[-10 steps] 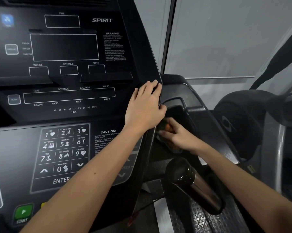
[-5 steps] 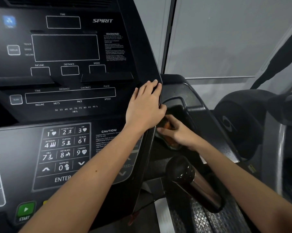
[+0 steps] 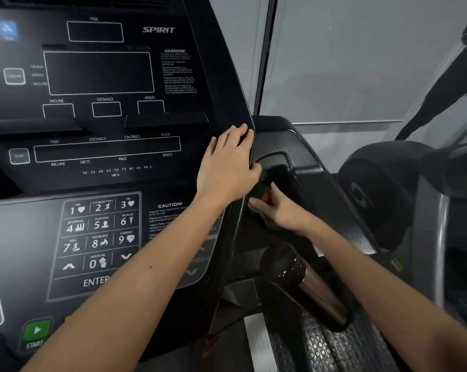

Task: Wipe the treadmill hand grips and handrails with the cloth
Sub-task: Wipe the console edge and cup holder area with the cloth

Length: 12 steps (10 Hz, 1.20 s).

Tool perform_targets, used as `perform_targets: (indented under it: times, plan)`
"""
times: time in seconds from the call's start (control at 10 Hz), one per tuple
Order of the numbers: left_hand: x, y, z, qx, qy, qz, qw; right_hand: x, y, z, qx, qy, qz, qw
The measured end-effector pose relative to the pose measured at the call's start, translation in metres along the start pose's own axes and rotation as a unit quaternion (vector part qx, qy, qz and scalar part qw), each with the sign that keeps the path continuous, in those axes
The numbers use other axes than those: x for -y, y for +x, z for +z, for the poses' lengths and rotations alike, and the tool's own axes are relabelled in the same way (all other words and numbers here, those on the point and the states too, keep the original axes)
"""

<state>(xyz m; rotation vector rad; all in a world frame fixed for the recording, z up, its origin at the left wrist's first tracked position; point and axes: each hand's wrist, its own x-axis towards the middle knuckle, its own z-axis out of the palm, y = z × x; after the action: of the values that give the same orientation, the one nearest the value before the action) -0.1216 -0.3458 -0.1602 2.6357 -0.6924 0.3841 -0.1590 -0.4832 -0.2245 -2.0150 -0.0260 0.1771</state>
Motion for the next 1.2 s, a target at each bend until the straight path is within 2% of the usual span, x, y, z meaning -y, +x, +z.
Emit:
perform_targets:
  times: [0.1, 0.2, 0.3, 0.4, 0.5, 0.6, 0.7, 0.8, 0.9, 1.0, 1.1, 1.2]
  plan:
    - [0.001, -0.001, -0.001, 0.006, -0.001, -0.001, 1.000, -0.007, -0.023, -0.024, 0.055, -0.189, -0.043, 0.980]
    - [0.002, -0.001, -0.002, 0.009, 0.002, 0.000, 1.000, 0.001, -0.039, -0.053, 0.140, -0.372, -0.055, 0.916]
    - [0.001, -0.001, -0.001, 0.014, 0.005, 0.000, 1.000, 0.007, -0.037, -0.072, 0.188, -0.560, -0.039, 0.806]
    - [0.002, -0.002, -0.002, 0.017, 0.002, -0.001, 1.000, 0.003, -0.020, -0.069, 0.196, -0.681, -0.015, 0.705]
    - [0.002, -0.001, -0.002, 0.018, -0.002, -0.001, 1.000, -0.002, -0.011, -0.059, 0.176, -0.711, 0.003, 0.681]
    - [0.003, -0.002, -0.002, 0.017, -0.002, -0.001, 1.000, 0.004, -0.018, -0.048, 0.186, -0.679, 0.027, 0.710]
    - [0.004, -0.001, -0.002, 0.017, -0.003, -0.001, 1.000, 0.021, -0.030, -0.044, 0.198, -0.554, 0.036, 0.808]
    - [0.003, -0.001, -0.001, 0.019, -0.001, -0.002, 1.000, 0.035, -0.035, -0.049, 0.218, -0.363, 0.128, 0.897]
    - [0.003, -0.001, 0.000, 0.016, -0.002, -0.001, 1.000, 0.039, -0.025, -0.052, 0.264, -0.340, 0.154, 0.889]
    - [0.002, -0.001, 0.000, 0.011, -0.005, -0.003, 1.000, 0.040, -0.011, -0.042, 0.289, -0.393, 0.174, 0.855]
    - [0.002, -0.001, 0.001, 0.007, -0.005, -0.004, 1.000, 0.038, 0.002, -0.025, 0.307, -0.489, 0.184, 0.795]
    - [0.002, 0.000, 0.002, 0.007, -0.003, -0.003, 1.000, 0.031, 0.012, -0.014, 0.320, -0.541, 0.184, 0.756]
